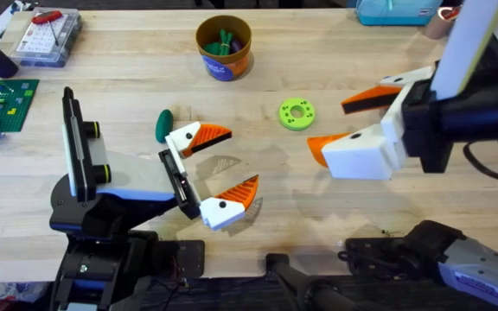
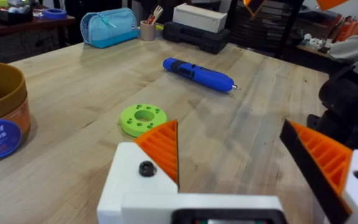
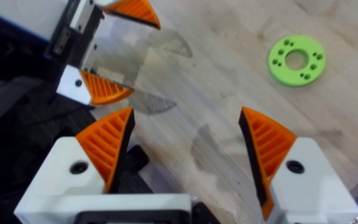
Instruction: Pick up the gripper from the table and insert it into the empty holder that is missing its gripper. Then pick up a screw, insert it into the mounting hole, and use the screwdriver to tighten it. Finally, clean up the table by picking up the vegetable and placing it into the bucket.
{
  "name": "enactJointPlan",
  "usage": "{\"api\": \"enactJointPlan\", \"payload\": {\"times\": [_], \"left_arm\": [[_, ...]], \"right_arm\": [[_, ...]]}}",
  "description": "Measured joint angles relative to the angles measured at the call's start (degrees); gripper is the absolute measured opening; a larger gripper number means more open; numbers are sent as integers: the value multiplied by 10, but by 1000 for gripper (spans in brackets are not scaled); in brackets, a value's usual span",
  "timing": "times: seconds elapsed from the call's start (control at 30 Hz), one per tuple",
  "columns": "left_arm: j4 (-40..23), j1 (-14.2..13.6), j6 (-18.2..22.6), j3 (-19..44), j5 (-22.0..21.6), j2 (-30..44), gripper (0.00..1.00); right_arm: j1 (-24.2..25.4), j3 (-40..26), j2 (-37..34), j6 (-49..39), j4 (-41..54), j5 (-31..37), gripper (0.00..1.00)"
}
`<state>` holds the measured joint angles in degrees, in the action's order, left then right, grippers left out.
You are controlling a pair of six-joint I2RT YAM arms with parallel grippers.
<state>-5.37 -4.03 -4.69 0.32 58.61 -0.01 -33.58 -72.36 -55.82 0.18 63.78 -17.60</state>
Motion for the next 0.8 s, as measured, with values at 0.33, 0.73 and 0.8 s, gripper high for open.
{"api": "enactJointPlan", "payload": {"times": [0.33,0.73,0.8], "left_arm": [[0,0,-1,0,1,0,989],[0,0,-1,0,1,0,989],[0,0,-1,0,1,0,989]], "right_arm": [[0,2,2,0,6,-1,995],[0,2,-9,0,-4,0,995],[0,2,-10,0,-5,0,995]]}}
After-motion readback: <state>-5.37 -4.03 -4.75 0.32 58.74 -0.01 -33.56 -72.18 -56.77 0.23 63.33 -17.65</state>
